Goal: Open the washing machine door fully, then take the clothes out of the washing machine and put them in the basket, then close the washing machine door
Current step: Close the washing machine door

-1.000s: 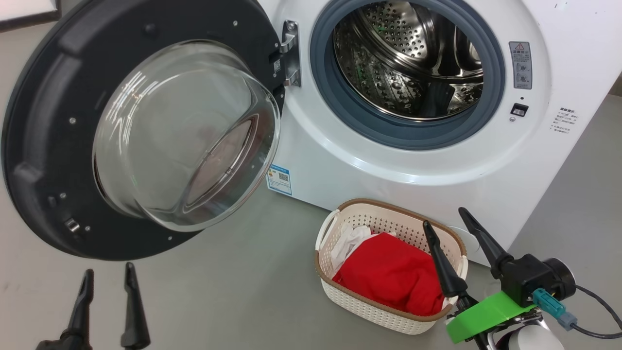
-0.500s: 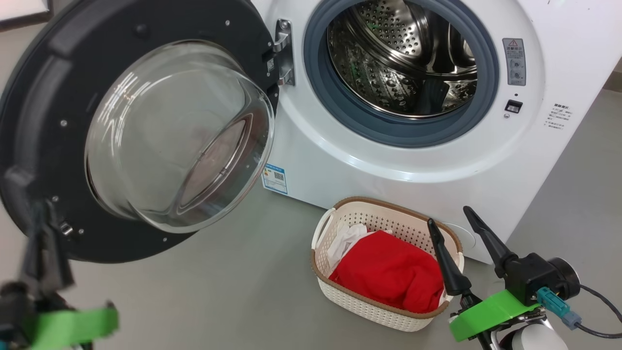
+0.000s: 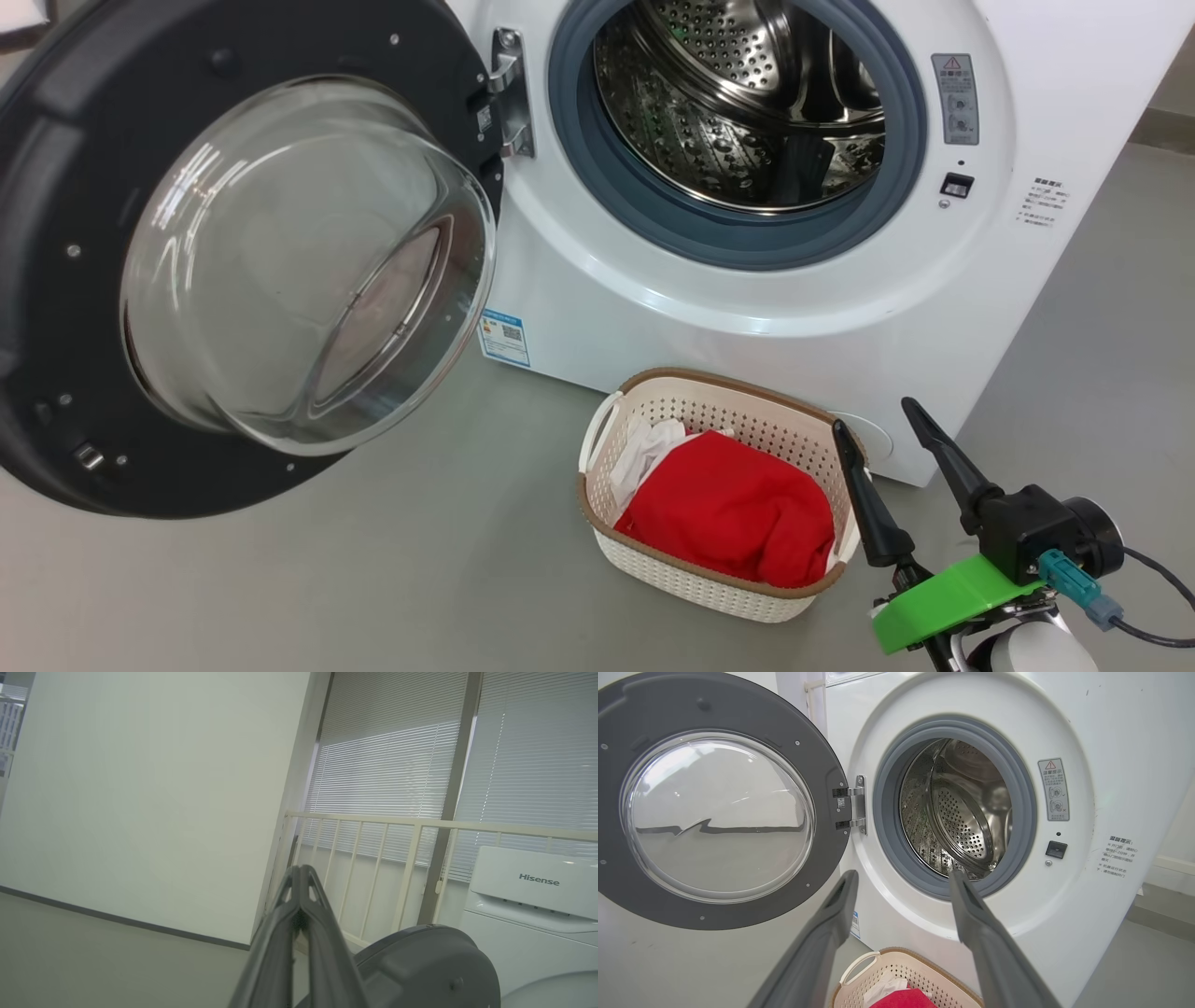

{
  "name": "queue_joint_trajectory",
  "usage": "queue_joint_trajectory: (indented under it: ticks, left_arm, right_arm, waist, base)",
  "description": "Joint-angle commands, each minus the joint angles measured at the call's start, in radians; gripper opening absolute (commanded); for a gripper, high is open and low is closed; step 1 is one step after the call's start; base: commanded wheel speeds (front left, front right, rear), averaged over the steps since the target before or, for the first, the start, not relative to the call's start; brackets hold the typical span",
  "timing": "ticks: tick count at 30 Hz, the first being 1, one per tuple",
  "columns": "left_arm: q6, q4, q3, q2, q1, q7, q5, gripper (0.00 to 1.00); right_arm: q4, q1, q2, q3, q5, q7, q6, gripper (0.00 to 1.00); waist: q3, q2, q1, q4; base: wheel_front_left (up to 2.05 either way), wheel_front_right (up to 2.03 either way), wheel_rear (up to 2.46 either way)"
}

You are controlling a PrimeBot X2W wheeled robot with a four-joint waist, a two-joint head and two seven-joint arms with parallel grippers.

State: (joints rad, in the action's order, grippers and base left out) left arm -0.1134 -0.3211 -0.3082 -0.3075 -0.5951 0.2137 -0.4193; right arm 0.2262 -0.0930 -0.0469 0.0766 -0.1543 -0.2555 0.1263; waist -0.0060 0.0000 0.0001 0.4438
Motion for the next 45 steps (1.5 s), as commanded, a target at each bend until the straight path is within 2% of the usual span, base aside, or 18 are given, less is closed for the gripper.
queue_joint_trajectory:
  ticks: [1, 5, 8, 12, 19, 26, 45]
  left_arm:
    - [-0.003, -0.06, -0.053, -0.064, -0.082, -0.042, -0.041, 0.0]
    - [0.001, -0.242, -0.13, -0.063, -0.203, -0.144, -0.179, 0.0]
    - [0.005, -0.372, -0.194, -0.061, -0.279, -0.257, -0.298, 0.0]
    - [0.008, -0.505, -0.246, -0.075, -0.34, -0.413, -0.407, 0.0]
    - [0.024, -0.613, -0.282, -0.105, -0.371, -0.54, -0.481, 0.0]
    - [0.052, -0.669, -0.288, -0.129, -0.366, -0.613, -0.509, 0.0]
    - [0.151, -0.662, -0.23, -0.112, -0.31, -0.82, -0.532, 0.0]
  right_arm:
    - [-0.02, -0.049, -0.003, 0.02, 0.012, -0.006, 0.004, 1.0]
    - [-0.017, -0.054, -0.003, 0.023, 0.017, -0.006, 0.004, 1.0]
    - [-0.014, -0.057, -0.003, 0.03, 0.022, -0.006, 0.004, 1.0]
    - [-0.009, -0.064, -0.003, 0.045, 0.024, -0.006, 0.004, 1.0]
    - [-0.001, -0.069, -0.003, 0.054, 0.025, -0.006, 0.004, 1.0]
    - [0.006, -0.066, -0.003, 0.062, 0.024, -0.006, 0.004, 1.0]
    - [0.0, -0.055, -0.003, 0.075, 0.019, -0.006, 0.004, 1.0]
  waist:
    - [0.003, 0.0, -0.0001, -0.007]
    - [0.01, 0.0, -0.0001, -0.016]
    - [0.017, 0.0, -0.0001, -0.026]
    - [0.02, 0.0, -0.0001, -0.041]
    - [0.021, 0.0, -0.0001, -0.059]
    - [0.021, 0.0, -0.0001, -0.076]
    - [0.022, 0.0, -0.0001, -0.071]
  base:
    - [0.0, 0.0, 0.0]
    - [0.0, 0.0, 0.0]
    - [0.0, 0.0, 0.0]
    - [0.0, 0.0, 0.0]
    - [0.0, 0.0, 0.0]
    - [0.0, 0.0, 0.0]
    - [0.0, 0.0, 0.0]
